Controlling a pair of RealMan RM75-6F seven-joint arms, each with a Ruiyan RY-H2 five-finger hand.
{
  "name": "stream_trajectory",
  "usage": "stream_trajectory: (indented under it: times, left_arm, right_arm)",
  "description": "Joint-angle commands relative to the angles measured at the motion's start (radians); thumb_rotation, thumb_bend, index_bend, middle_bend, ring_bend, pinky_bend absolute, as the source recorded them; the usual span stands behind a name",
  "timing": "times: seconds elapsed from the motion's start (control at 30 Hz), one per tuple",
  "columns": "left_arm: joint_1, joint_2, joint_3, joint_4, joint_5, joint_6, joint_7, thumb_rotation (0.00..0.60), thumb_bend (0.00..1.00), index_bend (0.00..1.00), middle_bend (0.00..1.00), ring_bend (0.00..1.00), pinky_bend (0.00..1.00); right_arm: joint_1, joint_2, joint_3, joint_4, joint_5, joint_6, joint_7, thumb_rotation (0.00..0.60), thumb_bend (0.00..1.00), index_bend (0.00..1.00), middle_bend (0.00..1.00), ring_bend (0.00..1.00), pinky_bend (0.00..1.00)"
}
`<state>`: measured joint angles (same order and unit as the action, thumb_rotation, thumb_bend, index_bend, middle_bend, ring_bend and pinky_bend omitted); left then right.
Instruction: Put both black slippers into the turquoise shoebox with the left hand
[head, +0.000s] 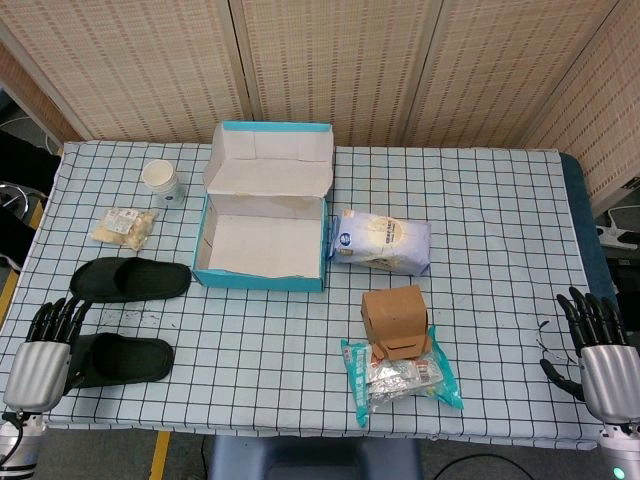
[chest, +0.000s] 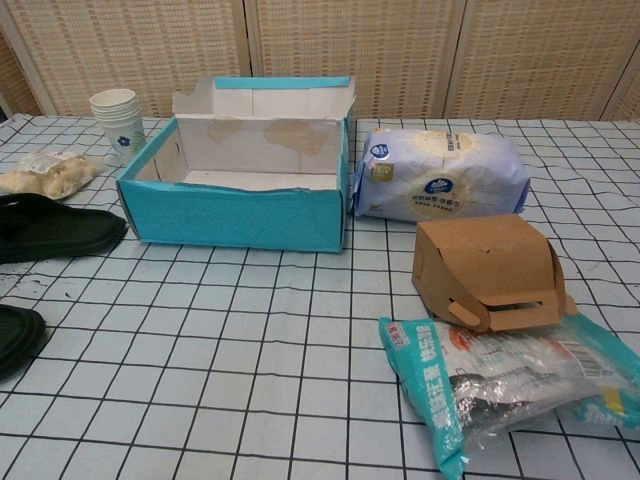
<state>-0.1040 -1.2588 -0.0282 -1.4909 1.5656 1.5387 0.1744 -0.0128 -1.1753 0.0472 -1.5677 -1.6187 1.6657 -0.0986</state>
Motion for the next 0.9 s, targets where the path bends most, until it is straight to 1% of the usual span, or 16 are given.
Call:
stream_trajectory:
  times: [0.03,0.13,0.23,0.3,0.37,0.43,0.57,0.77,0.9]
  left_arm:
    - [-0.004,0.009,0.015,-0.015,0.007,-0.022,-0.024,0.6,0.44,0.0,0.0,0.0,0.08]
    - [-0.013,0.027,0.038,-0.039,0.017,-0.06,-0.058,0.6,0.44,0.0,0.0,0.0,0.08]
    - [-0.03,0.065,0.073,-0.096,0.028,-0.126,-0.061,0.6,0.42,0.0,0.0,0.0,0.09]
    - [-0.053,0.108,0.105,-0.159,0.037,-0.197,-0.071,0.6,0.39,0.0,0.0,0.0,0.09]
    - [-0.081,0.153,0.123,-0.218,0.019,-0.277,-0.062,0.6,0.37,0.0,0.0,0.0,0.08]
    - [-0.098,0.17,0.121,-0.242,-0.018,-0.325,-0.016,0.6,0.36,0.0,0.0,0.0,0.07]
    - [-0.118,0.164,0.101,-0.263,-0.118,-0.383,0.106,0.6,0.34,0.0,0.0,0.0,0.03]
    - [-0.138,0.141,0.084,-0.243,-0.206,-0.424,0.191,0.6,0.34,0.0,0.0,0.0,0.02]
    - [-0.147,0.112,0.073,-0.205,-0.257,-0.44,0.214,0.6,0.33,0.0,0.0,0.0,0.02]
  right_arm:
    - [-0.001,0.001,0.001,-0.001,0.001,0.001,0.002,0.6,0.08,0.0,0.0,0.0,0.0]
    - [-0.002,0.003,0.002,-0.004,0.0,0.002,0.006,0.6,0.08,0.0,0.0,0.0,0.0]
    - [-0.002,0.006,0.001,-0.005,0.001,-0.002,0.014,0.6,0.08,0.0,0.0,0.0,0.0]
    - [0.001,0.01,-0.001,-0.005,0.004,-0.013,0.02,0.6,0.08,0.0,0.0,0.0,0.0]
    - [0.004,0.014,-0.004,-0.008,0.006,-0.026,0.027,0.6,0.08,0.0,0.0,0.0,0.0]
    - [0.007,0.018,-0.008,-0.011,0.004,-0.035,0.036,0.6,0.08,0.0,0.0,0.0,0.0]
    - [0.006,0.028,-0.011,-0.018,0.0,-0.035,0.053,0.6,0.08,0.0,0.0,0.0,0.0]
    - [0.005,0.032,-0.013,-0.024,0.001,-0.039,0.058,0.6,0.08,0.0,0.0,0.0,0.0]
    - [0.005,0.036,-0.016,-0.028,-0.006,-0.04,0.061,0.6,0.08,0.0,0.0,0.0,0.0]
